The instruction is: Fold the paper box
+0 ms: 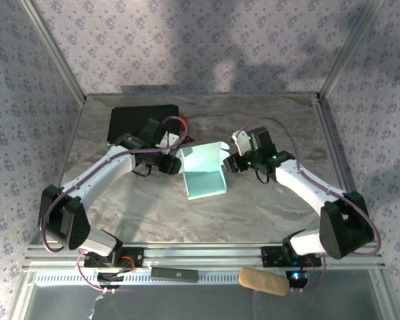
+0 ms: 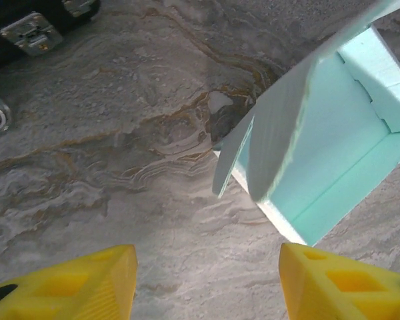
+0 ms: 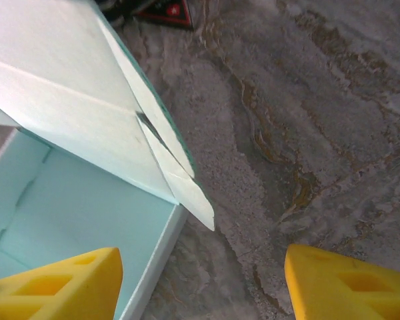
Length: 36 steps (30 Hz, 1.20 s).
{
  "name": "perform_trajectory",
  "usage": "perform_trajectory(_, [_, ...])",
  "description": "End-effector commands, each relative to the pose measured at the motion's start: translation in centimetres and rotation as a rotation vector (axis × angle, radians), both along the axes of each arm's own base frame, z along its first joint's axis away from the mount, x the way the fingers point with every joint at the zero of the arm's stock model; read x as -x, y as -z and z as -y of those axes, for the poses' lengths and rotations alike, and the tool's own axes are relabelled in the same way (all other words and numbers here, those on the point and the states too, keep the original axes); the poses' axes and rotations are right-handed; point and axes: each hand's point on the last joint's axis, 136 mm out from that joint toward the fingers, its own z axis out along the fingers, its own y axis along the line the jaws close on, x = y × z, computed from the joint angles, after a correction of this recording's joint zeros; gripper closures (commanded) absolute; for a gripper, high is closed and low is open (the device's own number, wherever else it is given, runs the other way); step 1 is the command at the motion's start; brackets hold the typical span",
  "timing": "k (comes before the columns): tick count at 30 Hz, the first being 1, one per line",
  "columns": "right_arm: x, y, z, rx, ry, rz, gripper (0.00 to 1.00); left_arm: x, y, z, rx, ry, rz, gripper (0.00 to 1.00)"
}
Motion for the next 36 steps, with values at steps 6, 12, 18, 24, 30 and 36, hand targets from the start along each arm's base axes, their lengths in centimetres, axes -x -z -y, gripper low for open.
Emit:
perform_trajectory(6, [-2.0,-0.6,-1.6,-0.016,-0.066,0.033,0.36,-1.9,-0.4,1.9,0.043,0.028,0.024,0.46])
perform_trajectory(12, [-2.3,-0.1,-2.2,0.001,-0.095,0.001,0.46,-2.1,0.3,2.5,0.039,0.032,0.009,0.53])
perform_trajectory(18, [-2.3,-0.5,-2.2,0.025,-0.096,0.018,0.52,-2.3,0.3,3.2,-0.013,0.029,0.025,0.59])
perform_trajectory(24, [-2.3,-0.6,-2.6,0.064,-0.122,-0.015,0.59,-2.2,0.6,3.1,-0.085,0.024,0.013,0.65])
perform_trajectory(30, [-1.6,-0.1,-3.1,0.080,-0.147,-0.042,0.67,-1.7,0.8,2.8,-0.137,0.017,0.022,0.66])
perform_trajectory(36, [-1.5,0.1,-3.3,0.099,-0.146,-0.057,0.73,-1.4,0.5,2.3,-0.152,-0.001,0.020,0.67])
